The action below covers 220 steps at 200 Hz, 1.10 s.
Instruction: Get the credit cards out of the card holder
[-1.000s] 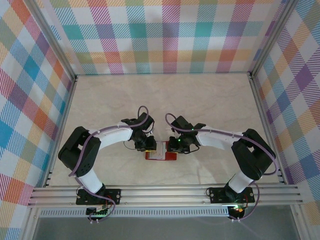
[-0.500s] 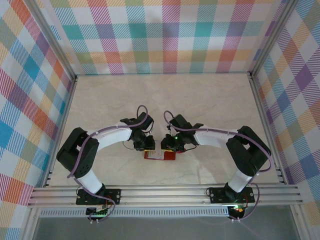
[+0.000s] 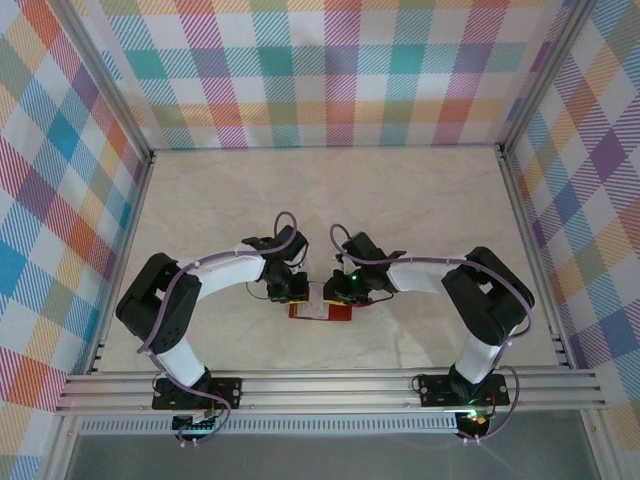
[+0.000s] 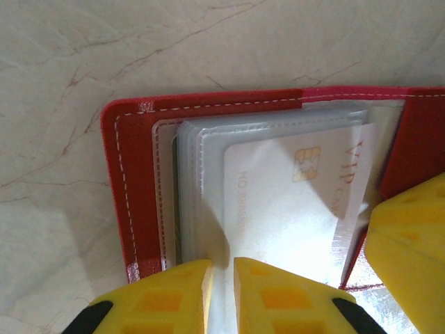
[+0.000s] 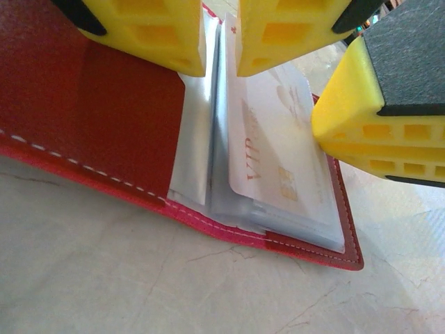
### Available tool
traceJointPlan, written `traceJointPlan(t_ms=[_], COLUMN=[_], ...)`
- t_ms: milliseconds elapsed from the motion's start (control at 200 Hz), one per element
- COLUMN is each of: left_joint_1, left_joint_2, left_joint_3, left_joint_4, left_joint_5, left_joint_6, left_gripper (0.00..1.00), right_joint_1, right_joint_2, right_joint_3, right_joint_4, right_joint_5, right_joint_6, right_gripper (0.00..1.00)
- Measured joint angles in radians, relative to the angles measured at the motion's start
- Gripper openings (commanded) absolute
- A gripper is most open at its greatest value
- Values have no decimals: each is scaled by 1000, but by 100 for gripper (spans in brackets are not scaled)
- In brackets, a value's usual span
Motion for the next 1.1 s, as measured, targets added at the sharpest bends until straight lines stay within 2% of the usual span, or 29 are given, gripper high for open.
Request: traceJointPlan(t_ms=[665, 1100], left_joint_1=[0, 0], left_joint_2=[3, 3], left_joint_3=[0, 0], left_joint_4=[-2, -2], left_joint_5=[-2, -2], left_joint_6=[0, 0], left_gripper=[16, 15], right_joint_1=[-12, -23], right_joint_2=[46, 48], right_joint_3=[-44, -72], right_joint_4=[153, 201], right_joint_5=[-76, -90], right_joint_6=[47, 61], right_gripper=[18, 12])
